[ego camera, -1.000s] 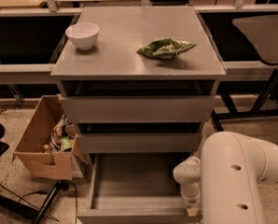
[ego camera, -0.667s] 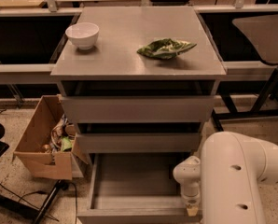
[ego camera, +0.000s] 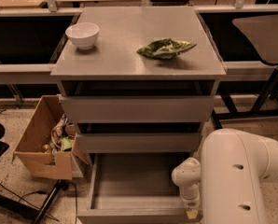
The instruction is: Open bottom drawer
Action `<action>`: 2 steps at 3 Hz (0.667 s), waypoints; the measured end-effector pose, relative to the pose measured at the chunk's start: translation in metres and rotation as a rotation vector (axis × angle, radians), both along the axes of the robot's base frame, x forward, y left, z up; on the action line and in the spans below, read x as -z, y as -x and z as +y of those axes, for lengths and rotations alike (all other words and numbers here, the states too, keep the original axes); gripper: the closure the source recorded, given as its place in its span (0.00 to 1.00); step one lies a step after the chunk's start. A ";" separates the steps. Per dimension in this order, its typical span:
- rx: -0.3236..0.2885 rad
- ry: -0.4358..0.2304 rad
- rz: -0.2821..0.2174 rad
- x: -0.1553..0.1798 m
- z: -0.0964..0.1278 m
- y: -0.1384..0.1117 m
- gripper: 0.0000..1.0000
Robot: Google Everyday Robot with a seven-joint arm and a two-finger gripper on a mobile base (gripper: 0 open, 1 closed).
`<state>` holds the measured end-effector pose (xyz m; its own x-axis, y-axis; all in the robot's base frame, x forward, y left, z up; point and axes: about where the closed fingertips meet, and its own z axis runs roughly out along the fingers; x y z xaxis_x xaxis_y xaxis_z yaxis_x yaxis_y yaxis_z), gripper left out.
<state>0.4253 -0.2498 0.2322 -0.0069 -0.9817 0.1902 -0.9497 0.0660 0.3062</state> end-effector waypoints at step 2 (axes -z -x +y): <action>0.000 0.000 0.000 0.000 0.000 0.000 0.35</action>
Offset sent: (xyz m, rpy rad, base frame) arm 0.0002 0.0000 -0.0003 0.0003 -0.0002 -0.0003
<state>0.4255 -0.2498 0.2320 -0.0072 -0.9818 0.1899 -0.9497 0.0662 0.3061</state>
